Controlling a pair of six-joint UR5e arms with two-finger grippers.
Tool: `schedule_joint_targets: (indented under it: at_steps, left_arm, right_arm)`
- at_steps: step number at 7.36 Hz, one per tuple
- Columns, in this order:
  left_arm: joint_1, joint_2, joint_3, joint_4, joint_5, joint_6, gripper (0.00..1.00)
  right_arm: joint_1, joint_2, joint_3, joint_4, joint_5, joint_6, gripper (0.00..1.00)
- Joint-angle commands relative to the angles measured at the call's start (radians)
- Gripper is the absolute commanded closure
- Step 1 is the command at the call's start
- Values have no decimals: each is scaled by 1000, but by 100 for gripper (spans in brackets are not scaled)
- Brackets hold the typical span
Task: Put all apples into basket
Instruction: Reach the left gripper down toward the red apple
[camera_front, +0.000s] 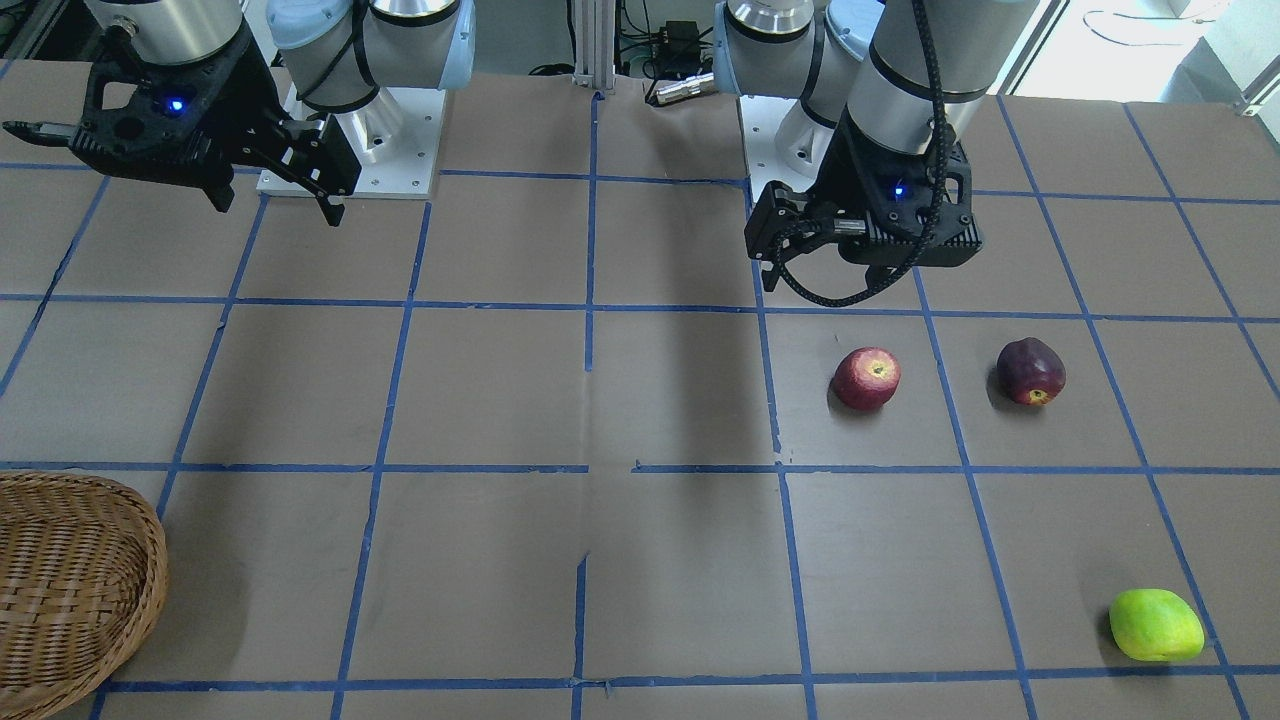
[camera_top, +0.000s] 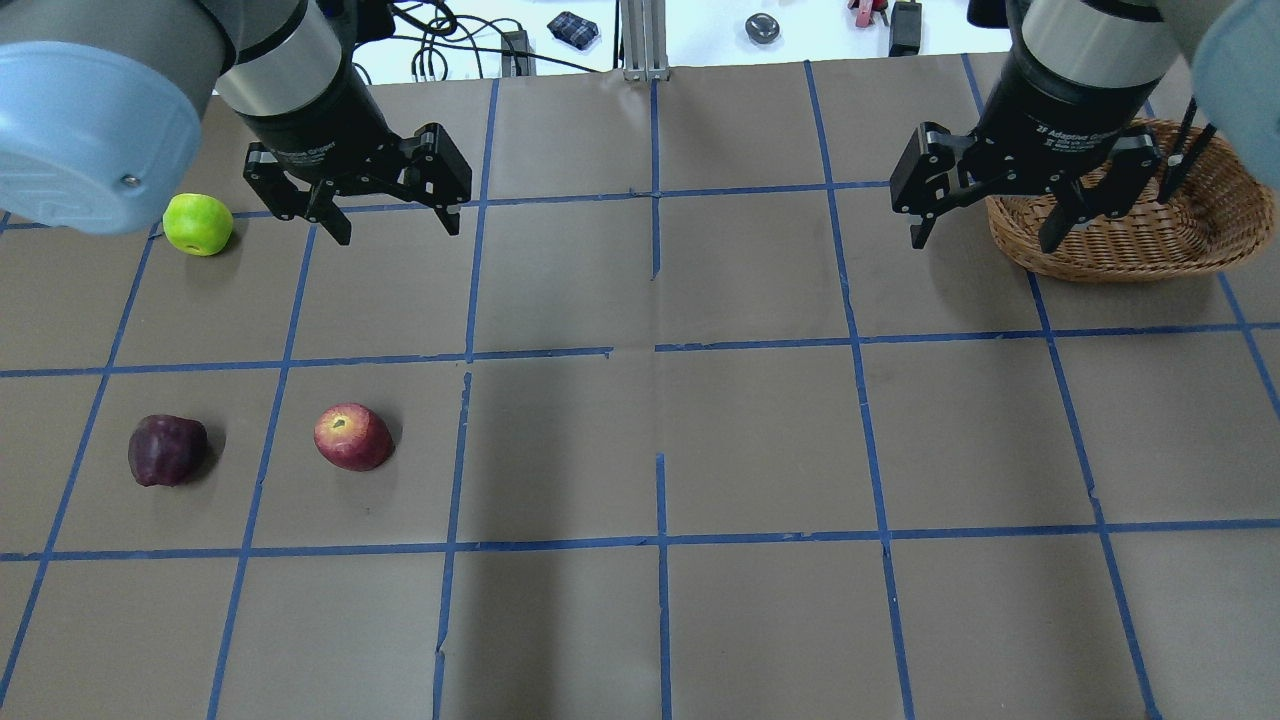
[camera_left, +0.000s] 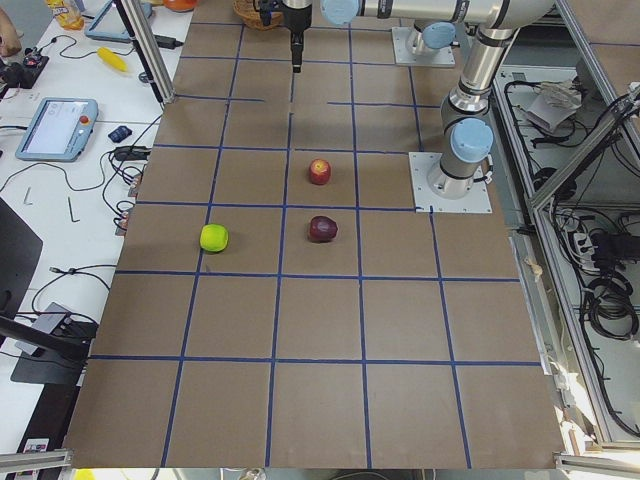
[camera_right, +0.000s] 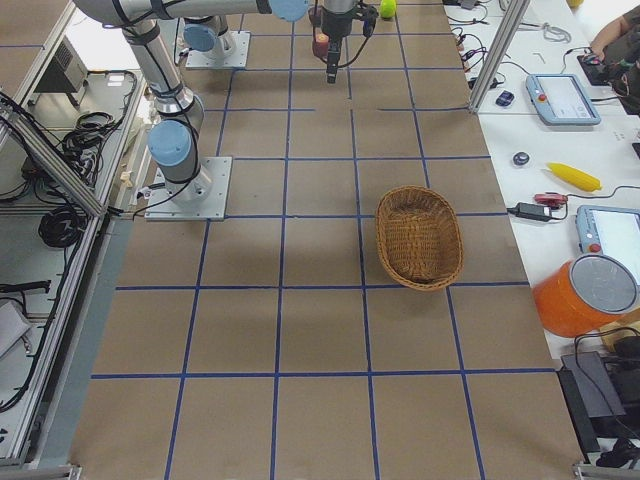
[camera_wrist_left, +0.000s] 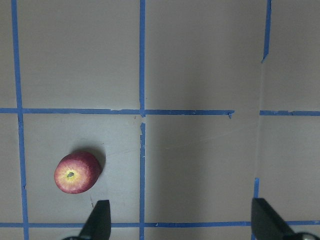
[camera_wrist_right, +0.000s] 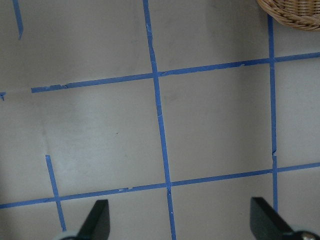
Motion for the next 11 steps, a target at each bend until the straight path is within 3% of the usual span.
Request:
schedule_joint_targets:
  at_steps: [1, 4, 5, 6, 9, 11]
  left_arm:
    - [0, 3, -12, -1, 2, 2, 0]
    - [26, 17, -35, -19, 9, 32, 0]
    - [76, 22, -88, -15, 13, 82, 0]
    - [139, 31, -169, 16, 14, 127, 0]
    - [344, 28, -502, 370, 14, 306, 0]
    - [366, -12, -642, 576, 14, 313, 0]
  right_arm:
    - [-1, -8, -2, 5, 111, 6, 0]
    - [-1, -38, 21, 8, 120, 11, 0]
    - [-4, -41, 19, 2, 114, 12, 0]
    - [-4, -41, 19, 10, 53, 11, 0]
    - [-4, -41, 21, 19, 12, 8, 0]
    - [-4, -41, 21, 14, 17, 11, 0]
